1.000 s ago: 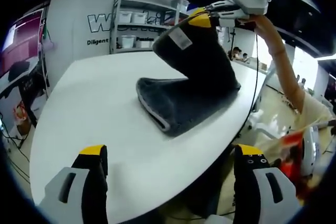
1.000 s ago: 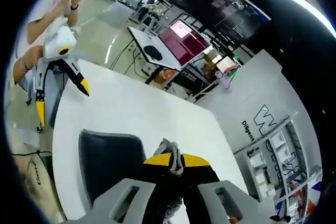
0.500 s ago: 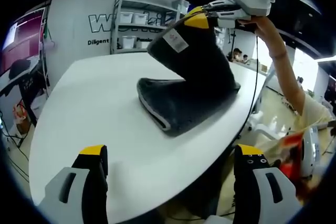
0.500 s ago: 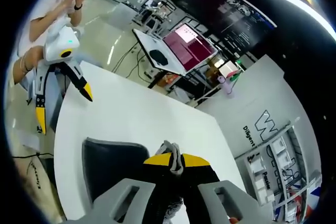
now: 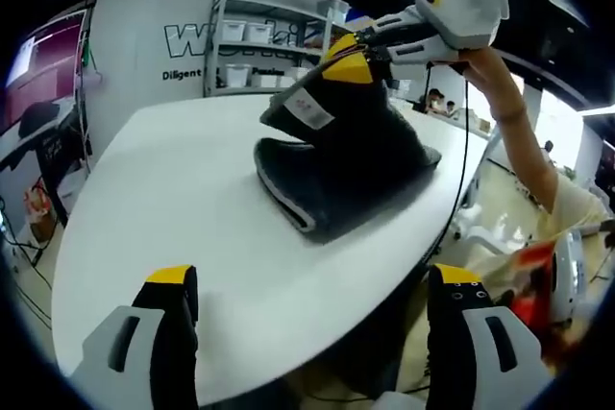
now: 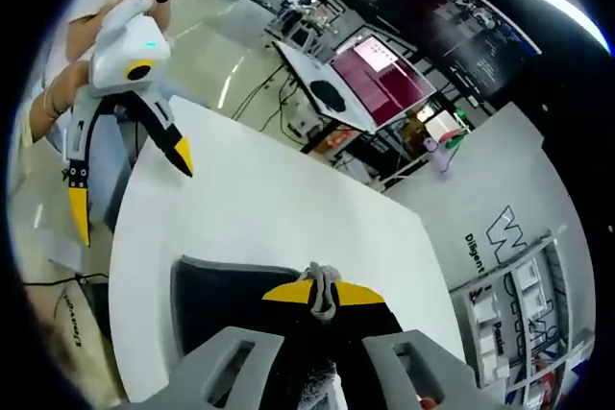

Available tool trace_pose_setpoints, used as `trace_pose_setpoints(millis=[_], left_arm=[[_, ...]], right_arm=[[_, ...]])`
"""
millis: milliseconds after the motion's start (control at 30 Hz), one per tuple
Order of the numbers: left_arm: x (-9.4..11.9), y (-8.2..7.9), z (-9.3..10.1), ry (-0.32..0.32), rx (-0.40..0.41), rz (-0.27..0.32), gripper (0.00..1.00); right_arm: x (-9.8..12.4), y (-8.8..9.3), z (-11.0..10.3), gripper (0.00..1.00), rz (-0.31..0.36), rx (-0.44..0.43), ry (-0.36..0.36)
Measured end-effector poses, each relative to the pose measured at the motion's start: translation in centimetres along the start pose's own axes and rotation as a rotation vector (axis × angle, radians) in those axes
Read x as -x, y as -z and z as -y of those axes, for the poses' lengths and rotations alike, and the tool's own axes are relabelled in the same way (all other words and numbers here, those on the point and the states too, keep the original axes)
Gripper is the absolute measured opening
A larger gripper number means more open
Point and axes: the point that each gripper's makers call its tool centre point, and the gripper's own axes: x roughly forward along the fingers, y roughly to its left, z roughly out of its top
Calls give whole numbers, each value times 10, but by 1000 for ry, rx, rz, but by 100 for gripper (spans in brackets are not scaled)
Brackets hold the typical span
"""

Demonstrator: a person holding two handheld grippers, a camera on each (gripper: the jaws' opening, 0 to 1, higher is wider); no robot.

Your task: Fold the towel on the table until its edges align and the towel forms a compact rectangular stack.

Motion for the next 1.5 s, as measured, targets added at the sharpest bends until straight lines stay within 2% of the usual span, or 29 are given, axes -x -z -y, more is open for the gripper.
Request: trace_pose_setpoints(millis=[300, 633, 767, 1000, 1100, 1200, 1300, 1367, 1500], left_arm=[[0, -3, 0, 1, 3, 9, 98], [0, 0, -1, 4, 7, 8, 98], [1, 2, -3, 1, 13, 9, 98], [3, 3, -6, 5, 26, 20, 97], [1, 6, -3, 13, 26, 16, 97], [0, 6, -1, 18, 23, 16, 97], [1, 6, 0, 20, 24, 20, 97], [1, 7, 0, 19, 26, 21, 97], [2, 8, 1, 19, 30, 25, 97]], right_arm=[[-16, 5, -28, 3, -7, 23, -66], [-30, 5, -60, 7, 19, -11, -151], [-32, 4, -76, 9, 29, -45, -211], [-39, 12, -100, 19, 6, -50, -274], [-41, 16, -105, 28, -1, -69, -288], [-43, 21, -109, 30, -15, -81, -297], [-43, 26, -112, 38, -31, -113, -312], [-42, 33, -120, 45, -75, -158, -348], [-42, 32, -122, 54, -56, -200, -353]])
